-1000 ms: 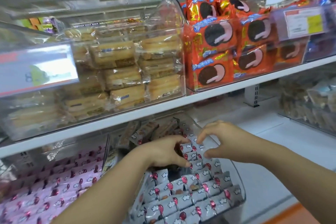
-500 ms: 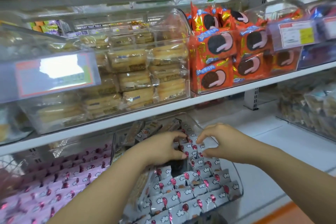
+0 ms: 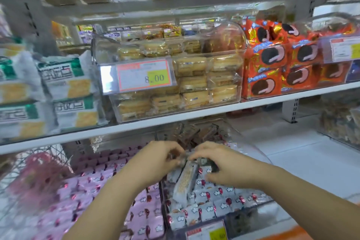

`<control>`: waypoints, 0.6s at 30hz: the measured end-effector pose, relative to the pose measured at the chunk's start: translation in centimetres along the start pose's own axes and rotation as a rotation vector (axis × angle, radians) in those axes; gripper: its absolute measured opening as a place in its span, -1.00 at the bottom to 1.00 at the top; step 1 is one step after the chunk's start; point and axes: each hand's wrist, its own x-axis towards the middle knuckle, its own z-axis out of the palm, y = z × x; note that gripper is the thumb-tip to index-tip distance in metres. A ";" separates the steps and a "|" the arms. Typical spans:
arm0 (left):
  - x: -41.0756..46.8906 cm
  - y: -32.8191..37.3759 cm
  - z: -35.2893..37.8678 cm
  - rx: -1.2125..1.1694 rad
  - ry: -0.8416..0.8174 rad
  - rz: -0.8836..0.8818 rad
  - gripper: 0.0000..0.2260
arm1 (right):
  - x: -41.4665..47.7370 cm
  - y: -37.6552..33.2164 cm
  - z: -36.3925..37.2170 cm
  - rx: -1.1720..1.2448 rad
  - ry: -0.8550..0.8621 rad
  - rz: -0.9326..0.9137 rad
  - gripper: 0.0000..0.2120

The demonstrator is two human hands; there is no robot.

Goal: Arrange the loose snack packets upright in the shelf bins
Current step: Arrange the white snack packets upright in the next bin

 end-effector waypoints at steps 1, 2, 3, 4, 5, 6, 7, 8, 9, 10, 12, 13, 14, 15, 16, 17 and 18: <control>-0.3 -0.3 0.2 0.003 -0.008 -0.003 -0.81 | 0.2 -0.5 0.3 -0.010 -0.017 -0.030 -0.52; -0.5 -0.6 0.4 0.011 -0.018 -0.002 -0.80 | 0.4 -0.9 0.6 -0.022 -0.031 -0.059 -0.50; -0.8 -0.9 0.6 0.018 -0.026 -0.001 -0.77 | 0.6 -1.3 0.9 -0.036 -0.040 -0.086 -0.50; -1.0 -1.2 0.8 0.018 -0.030 0.001 -0.75 | 0.8 -1.5 1.2 -0.050 -0.046 -0.103 -0.51; -1.2 -1.4 0.9 0.008 -0.027 0.003 -0.74 | 0.9 -1.7 1.5 -0.061 -0.043 -0.116 -0.53; -1.3 -1.6 1.0 -0.008 -0.026 0.005 -0.73 | 0.9 -1.8 1.8 -0.067 -0.039 -0.123 -0.55; -1.4 -1.8 0.9 -0.027 -0.022 0.010 -0.71 | 1.0 -1.9 2.0 -0.066 -0.034 -0.133 -0.56; -1.4 -2.0 0.9 -0.041 -0.017 0.014 -0.69 | 1.0 -1.9 2.3 -0.066 -0.033 -0.142 -0.56; -1.5 -2.2 0.9 -0.043 -0.012 0.017 -0.66 | 1.0 -2.0 2.6 -0.071 -0.035 -0.152 -0.55; -1.5 -2.3 0.8 -0.037 -0.007 0.016 -0.63 | 1.0 -2.0 2.9 -0.081 -0.033 -0.163 -0.55; -1.6 -2.7 0.9 -0.010 0.005 0.002 -0.59 | 1.0 -2.1 3.3 -0.112 -0.034 -0.172 -0.56; -1.6 -2.8 0.9 0.002 0.008 -0.012 -0.59 | 1.1 -2.2 3.3 -0.115 -0.030 -0.167 -0.58; -1.7 -2.9 1.0 0.006 0.015 -0.028 -0.61 | 1.1 -2.1 3.2 -0.101 -0.023 -0.162 -0.59; -1.7 -2.9 1.1 0.003 0.022 -0.043 -0.63 | 1.0 -2.1 2.9 -0.072 -0.003 -0.159 -0.62; -1.7 -2.8 1.1 -0.004 0.030 -0.056 -0.67 | 0.9 -2.0 2.5 -0.033 0.030 -0.157 -0.64; -1.7 -2.6 1.1 -0.010 0.037 -0.066 -0.71 | 0.8 -1.9 2.0 0.012 0.077 -0.148 -0.67; -1.7 -2.5 1.1 -0.009 0.044 -0.073 -0.75 | 0.6 -1.7 1.5 0.067 0.132 -0.120 -0.70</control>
